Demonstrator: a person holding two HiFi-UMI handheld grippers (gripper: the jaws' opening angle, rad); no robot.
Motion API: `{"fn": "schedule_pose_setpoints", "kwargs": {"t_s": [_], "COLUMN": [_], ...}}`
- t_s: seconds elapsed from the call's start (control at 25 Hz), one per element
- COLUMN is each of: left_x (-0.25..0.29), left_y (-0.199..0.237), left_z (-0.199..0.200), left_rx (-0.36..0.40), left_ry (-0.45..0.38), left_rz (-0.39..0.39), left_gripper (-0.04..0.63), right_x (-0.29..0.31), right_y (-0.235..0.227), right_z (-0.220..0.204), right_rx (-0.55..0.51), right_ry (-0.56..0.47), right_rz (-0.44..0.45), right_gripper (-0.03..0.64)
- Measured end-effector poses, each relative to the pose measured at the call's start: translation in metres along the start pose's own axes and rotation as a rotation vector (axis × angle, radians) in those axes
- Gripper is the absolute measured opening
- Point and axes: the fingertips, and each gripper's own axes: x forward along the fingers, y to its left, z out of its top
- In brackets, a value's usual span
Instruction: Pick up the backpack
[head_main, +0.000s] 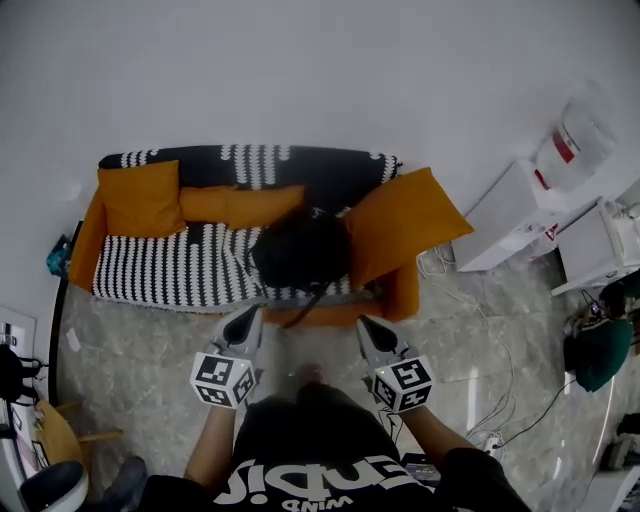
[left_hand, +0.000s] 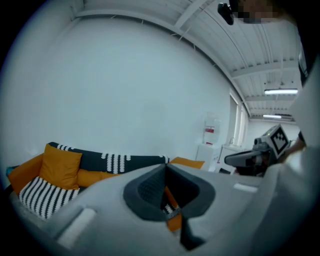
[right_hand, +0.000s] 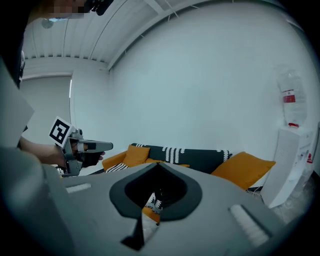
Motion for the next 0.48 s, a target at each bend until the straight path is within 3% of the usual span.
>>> {"fn": "schedule_pose_setpoints", "kwargs": {"t_s": [0.28, 0.48], "left_x": [0.043, 0.077], "left_y": [0.030, 0.063], "left_z": [0.011, 0.015], "left_rx": [-0.010, -0.019], "left_ry": [0.020, 0.047], "left_rz": [0.019, -0.024], "left_gripper": [0.003, 0.031], "right_x": [0.057, 0.098], "right_y": [-0.029, -0.043], "right_z": [0.017, 0.029], "right_rx": [0.029, 0.037], "right_ry": [0.014, 0.025], "right_rz": [0.035, 0.014], "right_gripper": [0.002, 0.002]}}
